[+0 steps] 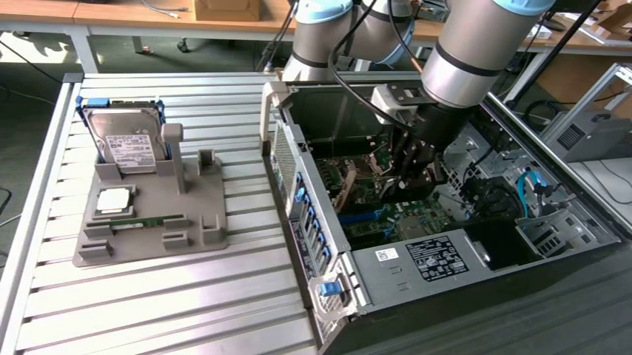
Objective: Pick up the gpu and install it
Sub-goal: 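Insert the gpu into the slot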
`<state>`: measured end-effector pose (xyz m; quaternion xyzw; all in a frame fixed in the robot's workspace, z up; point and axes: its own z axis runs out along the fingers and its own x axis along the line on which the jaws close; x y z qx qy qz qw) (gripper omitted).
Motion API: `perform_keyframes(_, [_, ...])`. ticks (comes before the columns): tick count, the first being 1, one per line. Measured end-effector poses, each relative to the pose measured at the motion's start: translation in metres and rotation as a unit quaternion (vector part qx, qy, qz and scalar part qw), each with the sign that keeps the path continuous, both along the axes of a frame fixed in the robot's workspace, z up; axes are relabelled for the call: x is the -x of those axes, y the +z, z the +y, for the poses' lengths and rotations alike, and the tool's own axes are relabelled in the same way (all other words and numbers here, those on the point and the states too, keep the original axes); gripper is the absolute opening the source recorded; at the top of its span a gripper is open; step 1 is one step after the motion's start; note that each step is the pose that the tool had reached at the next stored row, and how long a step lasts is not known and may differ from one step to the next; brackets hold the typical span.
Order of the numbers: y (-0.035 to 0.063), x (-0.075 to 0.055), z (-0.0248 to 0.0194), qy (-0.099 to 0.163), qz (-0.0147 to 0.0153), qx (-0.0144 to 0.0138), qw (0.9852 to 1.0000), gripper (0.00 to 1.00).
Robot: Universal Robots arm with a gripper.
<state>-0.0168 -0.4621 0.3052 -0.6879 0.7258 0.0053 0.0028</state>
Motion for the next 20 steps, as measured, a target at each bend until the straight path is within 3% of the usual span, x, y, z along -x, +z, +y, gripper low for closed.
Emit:
perform_keyframes(6, [-0.0009,0.000,0.0000,0.000,0.0000,-0.0001,1.0000,0.27])
perform_keyframes(8, [-0.0208,0.000,-0.0056,0.000,0.0000,0.0000,1.0000,0.27])
perform_keyframes(20, [-0.0220,0.000,-0.0061,0.000,0.0000,-0.0001,1.0000,0.27])
